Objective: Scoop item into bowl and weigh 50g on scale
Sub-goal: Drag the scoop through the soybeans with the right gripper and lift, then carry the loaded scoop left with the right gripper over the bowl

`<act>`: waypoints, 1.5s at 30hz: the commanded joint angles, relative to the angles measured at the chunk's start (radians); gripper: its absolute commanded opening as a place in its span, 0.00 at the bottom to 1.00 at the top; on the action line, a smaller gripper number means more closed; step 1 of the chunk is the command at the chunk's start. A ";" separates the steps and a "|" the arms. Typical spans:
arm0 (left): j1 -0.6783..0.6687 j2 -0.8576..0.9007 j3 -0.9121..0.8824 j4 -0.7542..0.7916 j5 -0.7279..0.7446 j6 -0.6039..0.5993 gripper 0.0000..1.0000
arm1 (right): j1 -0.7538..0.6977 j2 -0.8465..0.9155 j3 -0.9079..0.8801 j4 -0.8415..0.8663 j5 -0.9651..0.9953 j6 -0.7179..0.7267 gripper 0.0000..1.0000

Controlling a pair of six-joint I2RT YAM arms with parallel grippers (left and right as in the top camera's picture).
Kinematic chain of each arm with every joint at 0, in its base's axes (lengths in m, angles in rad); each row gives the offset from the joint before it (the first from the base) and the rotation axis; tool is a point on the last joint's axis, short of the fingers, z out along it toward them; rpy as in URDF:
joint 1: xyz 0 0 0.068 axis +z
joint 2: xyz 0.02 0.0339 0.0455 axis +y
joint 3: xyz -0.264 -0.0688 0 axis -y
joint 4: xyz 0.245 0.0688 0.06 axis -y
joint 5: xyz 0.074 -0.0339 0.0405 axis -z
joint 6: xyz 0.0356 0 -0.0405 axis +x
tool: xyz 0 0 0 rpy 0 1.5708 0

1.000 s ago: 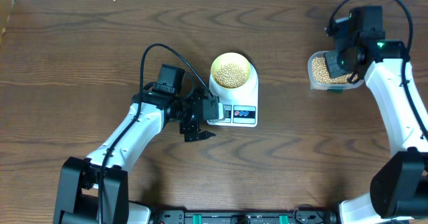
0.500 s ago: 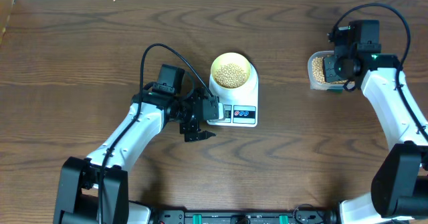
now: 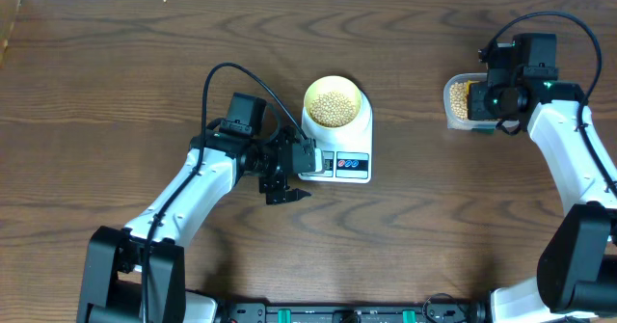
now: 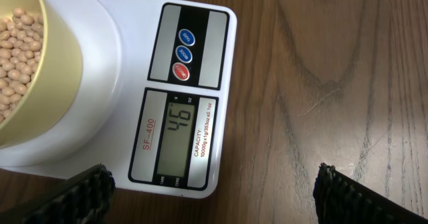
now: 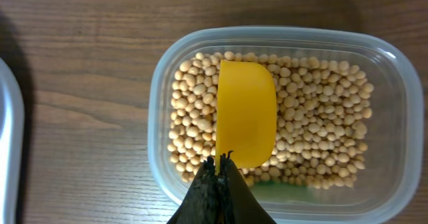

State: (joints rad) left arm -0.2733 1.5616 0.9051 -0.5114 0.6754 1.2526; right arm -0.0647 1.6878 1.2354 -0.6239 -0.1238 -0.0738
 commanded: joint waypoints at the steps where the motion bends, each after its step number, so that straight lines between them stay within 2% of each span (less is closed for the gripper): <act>1: -0.002 0.003 -0.012 0.000 0.013 -0.012 0.98 | -0.028 0.001 -0.005 0.000 -0.048 0.037 0.01; 5: -0.002 0.003 -0.012 0.000 0.013 -0.012 0.98 | -0.078 0.001 0.009 -0.009 -0.078 0.051 0.01; 11: -0.002 0.003 -0.012 0.000 0.013 -0.012 0.98 | -0.200 -0.001 0.029 -0.013 -0.345 0.051 0.01; 20: -0.002 0.003 -0.012 0.000 0.013 -0.012 0.98 | -0.369 -0.001 0.029 -0.031 -0.639 0.051 0.01; 28: -0.002 0.003 -0.012 0.000 0.013 -0.012 0.98 | -0.458 -0.001 0.029 -0.019 -0.853 0.063 0.01; 36: -0.002 0.003 -0.012 0.000 0.013 -0.012 0.98 | -0.411 -0.001 0.029 0.037 -1.012 0.071 0.01; 45: -0.002 0.003 -0.012 0.000 0.013 -0.012 0.98 | -0.203 -0.001 0.029 0.179 -1.012 0.109 0.01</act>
State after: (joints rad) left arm -0.2733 1.5620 0.9051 -0.5114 0.6754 1.2526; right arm -0.3344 1.6878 1.2427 -0.4706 -1.0920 0.0162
